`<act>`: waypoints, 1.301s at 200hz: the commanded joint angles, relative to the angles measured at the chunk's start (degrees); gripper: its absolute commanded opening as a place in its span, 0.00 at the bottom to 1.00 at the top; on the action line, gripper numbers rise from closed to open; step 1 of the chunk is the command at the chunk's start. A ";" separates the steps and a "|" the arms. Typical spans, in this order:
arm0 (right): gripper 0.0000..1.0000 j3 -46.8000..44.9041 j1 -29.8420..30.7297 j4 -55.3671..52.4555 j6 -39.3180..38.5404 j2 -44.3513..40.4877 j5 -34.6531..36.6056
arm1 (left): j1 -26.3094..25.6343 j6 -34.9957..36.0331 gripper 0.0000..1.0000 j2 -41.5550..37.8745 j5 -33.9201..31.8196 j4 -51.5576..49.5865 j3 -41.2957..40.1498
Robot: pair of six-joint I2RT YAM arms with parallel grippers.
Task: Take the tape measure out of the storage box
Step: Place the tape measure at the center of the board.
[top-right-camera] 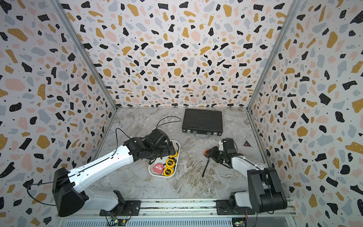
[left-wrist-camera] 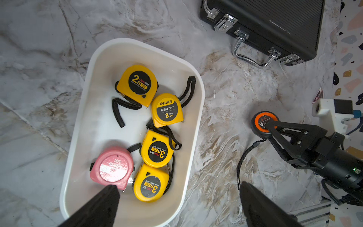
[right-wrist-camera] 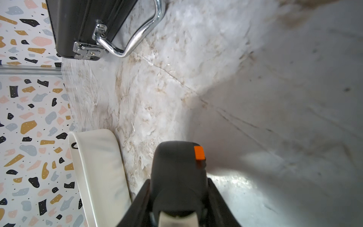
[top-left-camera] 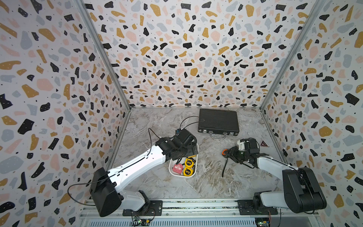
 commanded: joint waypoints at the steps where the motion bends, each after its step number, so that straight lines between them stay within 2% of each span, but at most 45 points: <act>1: 0.29 0.72 -0.34 -1.15 -0.47 -0.53 -0.82 | 0.51 1.79 1.00 0.72 -0.15 0.55 -0.75; 22: 0.39 0.19 -0.34 -1.93 -0.48 -1.03 -0.54 | 0.85 2.37 1.00 0.95 0.02 0.61 -1.18; 78: 0.52 -1.13 -0.36 -5.96 -0.36 -2.99 0.91 | 1.48 2.71 1.00 0.90 0.86 1.55 -3.10; 111: 0.74 -0.35 -0.36 -11.66 -1.26 -6.57 3.17 | 1.54 3.02 1.00 1.03 0.78 2.06 -4.00; 137: 0.86 1.38 -0.35 -16.44 -3.11 -7.78 4.01 | 1.53 4.08 1.00 2.23 0.95 2.53 -4.28; 183: 0.95 4.14 -0.36 -22.76 -5.04 -9.63 4.82 | 1.55 7.23 1.00 5.37 2.07 3.29 -3.83; 223: 0.97 6.27 -0.34 -28.40 -7.73 -13.14 4.91 | 2.25 9.96 1.00 9.41 1.57 2.00 -2.35; 260: 0.98 7.41 -0.35 -31.69 -8.62 -15.31 3.96 | 2.67 9.89 0.93 12.09 5.41 2.95 -2.37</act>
